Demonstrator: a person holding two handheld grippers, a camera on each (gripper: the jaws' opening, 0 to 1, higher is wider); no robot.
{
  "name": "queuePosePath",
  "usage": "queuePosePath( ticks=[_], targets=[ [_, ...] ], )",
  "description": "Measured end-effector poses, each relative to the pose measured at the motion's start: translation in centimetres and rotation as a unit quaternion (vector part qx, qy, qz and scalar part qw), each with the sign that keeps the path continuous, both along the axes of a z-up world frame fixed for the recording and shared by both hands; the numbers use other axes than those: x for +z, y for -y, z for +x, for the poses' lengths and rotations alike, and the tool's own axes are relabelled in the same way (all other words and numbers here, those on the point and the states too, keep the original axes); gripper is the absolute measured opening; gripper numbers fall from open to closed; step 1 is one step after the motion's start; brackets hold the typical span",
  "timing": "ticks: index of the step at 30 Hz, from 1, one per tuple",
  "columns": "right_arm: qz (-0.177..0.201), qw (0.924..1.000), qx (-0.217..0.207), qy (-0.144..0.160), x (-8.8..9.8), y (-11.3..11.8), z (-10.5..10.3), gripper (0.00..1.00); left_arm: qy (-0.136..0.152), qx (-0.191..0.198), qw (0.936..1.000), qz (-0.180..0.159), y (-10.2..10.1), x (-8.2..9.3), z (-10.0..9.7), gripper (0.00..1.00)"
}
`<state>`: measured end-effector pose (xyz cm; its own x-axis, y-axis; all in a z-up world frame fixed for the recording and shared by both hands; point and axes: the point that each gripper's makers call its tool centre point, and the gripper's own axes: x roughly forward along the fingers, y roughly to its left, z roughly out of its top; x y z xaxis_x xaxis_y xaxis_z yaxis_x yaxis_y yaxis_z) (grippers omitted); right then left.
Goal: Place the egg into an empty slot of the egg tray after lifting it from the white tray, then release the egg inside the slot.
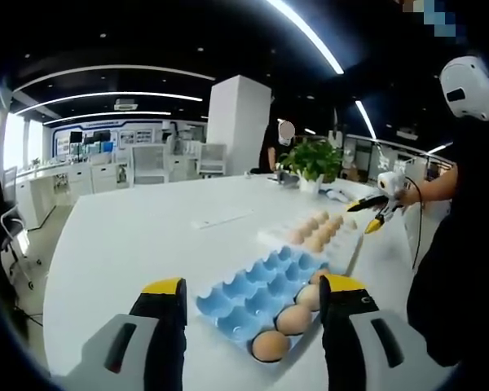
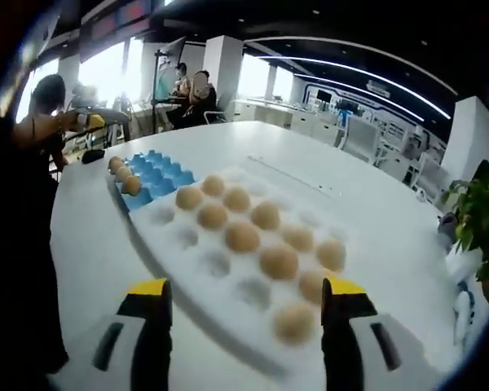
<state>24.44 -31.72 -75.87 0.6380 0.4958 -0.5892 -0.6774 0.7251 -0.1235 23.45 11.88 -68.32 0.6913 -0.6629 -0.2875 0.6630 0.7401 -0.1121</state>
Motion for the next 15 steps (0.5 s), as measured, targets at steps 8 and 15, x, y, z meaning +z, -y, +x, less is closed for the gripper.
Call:
queuePosePath(
  ticks=[8, 15],
  targets=[
    [-0.001, 0.9995, -0.029, -0.013, -0.9, 2.5, 0.1, 0.76, -0.003, 0.002, 1.0, 0.001, -0.1, -0.1, -0.2, 0.67],
    [0.025, 0.9963, -0.08, -0.02, -0.8, 4.4, 1.3, 0.72, -0.003, 0.003, 1.0, 0.002, -0.1, -0.1, -0.3, 0.67]
  ],
)
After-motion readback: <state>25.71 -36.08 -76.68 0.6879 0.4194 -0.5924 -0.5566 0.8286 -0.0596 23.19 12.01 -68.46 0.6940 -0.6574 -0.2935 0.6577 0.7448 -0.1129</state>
